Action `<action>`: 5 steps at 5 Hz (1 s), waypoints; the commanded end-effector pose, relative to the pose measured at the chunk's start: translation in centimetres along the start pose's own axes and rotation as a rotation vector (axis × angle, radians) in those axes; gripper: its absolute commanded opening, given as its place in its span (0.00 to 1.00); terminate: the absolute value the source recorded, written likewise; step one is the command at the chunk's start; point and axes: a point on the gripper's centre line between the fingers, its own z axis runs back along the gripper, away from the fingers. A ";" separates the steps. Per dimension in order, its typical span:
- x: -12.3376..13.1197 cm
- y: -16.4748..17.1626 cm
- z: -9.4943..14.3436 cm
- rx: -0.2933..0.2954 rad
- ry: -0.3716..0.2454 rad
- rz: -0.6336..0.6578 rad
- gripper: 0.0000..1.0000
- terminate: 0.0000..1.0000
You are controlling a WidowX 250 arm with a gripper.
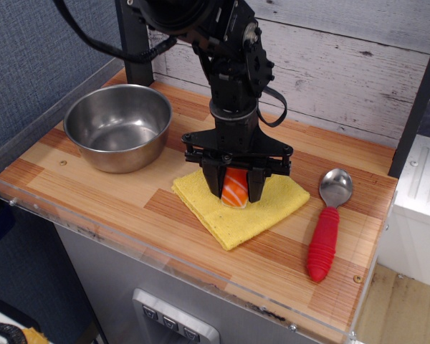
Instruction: Place the sushi behind the yellow towel
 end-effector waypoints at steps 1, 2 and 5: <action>0.9 -0.9 3.6 -0.044 -0.099 0.035 0.00 0.00; 1.2 -1.4 4.5 -0.059 -0.116 0.035 0.00 0.00; 5.0 -4.3 4.4 -0.124 -0.161 0.016 0.00 0.00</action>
